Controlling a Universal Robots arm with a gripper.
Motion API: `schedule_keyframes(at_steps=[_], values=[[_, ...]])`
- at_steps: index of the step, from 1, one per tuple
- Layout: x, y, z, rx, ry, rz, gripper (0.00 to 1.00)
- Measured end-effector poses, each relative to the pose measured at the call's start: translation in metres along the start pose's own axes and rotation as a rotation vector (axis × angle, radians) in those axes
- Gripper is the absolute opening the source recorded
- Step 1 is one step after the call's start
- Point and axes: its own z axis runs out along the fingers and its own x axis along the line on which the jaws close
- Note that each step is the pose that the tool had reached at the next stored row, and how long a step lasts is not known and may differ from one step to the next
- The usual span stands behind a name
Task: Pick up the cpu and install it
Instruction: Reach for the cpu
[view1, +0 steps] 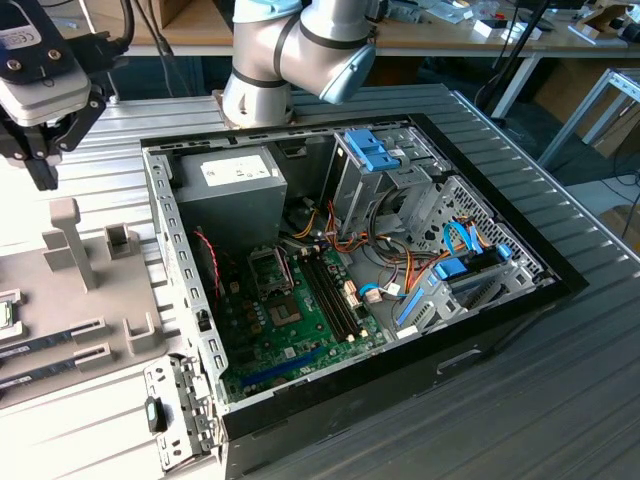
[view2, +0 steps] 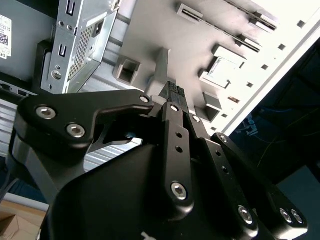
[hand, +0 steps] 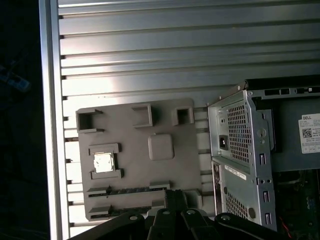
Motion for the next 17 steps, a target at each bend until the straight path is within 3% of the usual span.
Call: schedule_keyframes(at_steps=[17], values=[[0.0074,-0.0005,-0.0001,0.0001,0.0000,0.000,0.11]])
